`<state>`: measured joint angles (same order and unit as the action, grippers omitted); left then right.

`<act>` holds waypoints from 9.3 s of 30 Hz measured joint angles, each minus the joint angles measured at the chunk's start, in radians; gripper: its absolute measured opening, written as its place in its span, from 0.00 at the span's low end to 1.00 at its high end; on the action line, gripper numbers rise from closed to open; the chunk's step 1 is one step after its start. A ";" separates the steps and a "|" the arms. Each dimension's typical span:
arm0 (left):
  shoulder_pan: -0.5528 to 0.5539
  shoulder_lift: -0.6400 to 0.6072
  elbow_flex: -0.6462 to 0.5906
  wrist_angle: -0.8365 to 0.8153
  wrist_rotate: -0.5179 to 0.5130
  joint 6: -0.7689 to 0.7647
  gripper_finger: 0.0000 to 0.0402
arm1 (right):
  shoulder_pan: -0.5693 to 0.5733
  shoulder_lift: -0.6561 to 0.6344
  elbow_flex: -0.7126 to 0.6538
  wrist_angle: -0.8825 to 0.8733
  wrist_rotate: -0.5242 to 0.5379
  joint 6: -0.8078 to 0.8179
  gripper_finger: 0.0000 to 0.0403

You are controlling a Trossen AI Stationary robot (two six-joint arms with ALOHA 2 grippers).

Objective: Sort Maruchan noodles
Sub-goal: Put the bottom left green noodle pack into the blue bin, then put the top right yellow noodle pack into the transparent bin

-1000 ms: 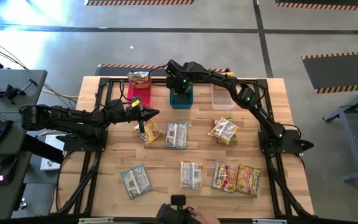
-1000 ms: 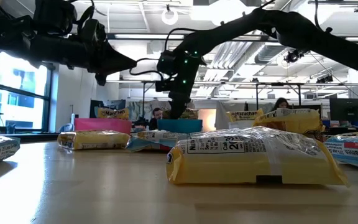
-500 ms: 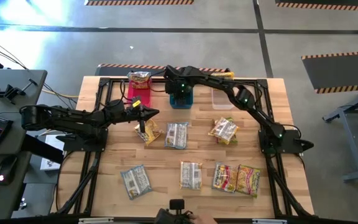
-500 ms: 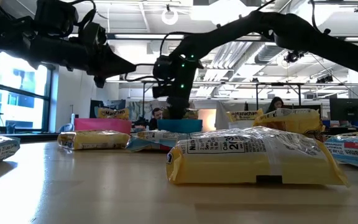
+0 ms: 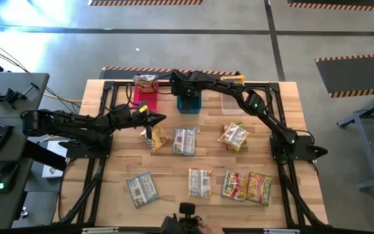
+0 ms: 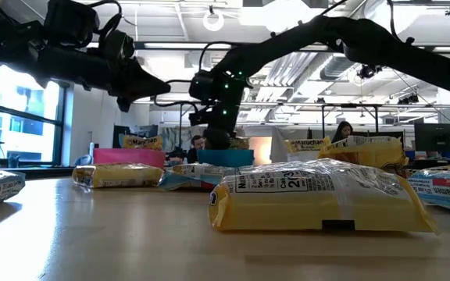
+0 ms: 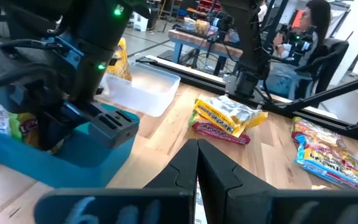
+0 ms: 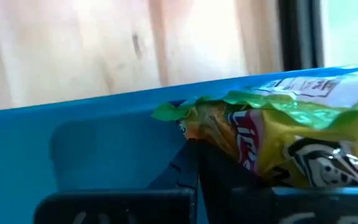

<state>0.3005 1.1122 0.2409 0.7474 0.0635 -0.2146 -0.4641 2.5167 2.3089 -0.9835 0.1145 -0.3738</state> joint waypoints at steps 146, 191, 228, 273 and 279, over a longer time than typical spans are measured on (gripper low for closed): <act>-0.214 0.816 0.741 -0.204 0.029 0.218 0.32 | 0.961 -1.157 -1.735 0.401 0.643 0.749 0.27; -0.282 0.908 0.865 -0.329 -0.005 0.363 0.32 | 0.678 -1.234 -1.734 0.804 0.248 0.591 0.00; -0.281 0.971 0.909 -0.320 0.001 0.114 0.32 | 0.678 -1.234 -1.734 0.891 0.306 0.646 0.30; -0.162 1.013 0.987 -0.111 0.266 -0.229 0.00 | 0.875 -0.974 -1.555 0.309 0.753 1.069 0.78; -0.162 1.013 0.987 -0.104 0.277 -0.230 0.00 | 0.840 -0.972 -1.555 0.307 0.750 1.105 0.60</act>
<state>0.1383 2.1254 1.2278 0.6433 0.3410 -0.4442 0.3755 1.5445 0.7540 -0.6766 0.8650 0.7314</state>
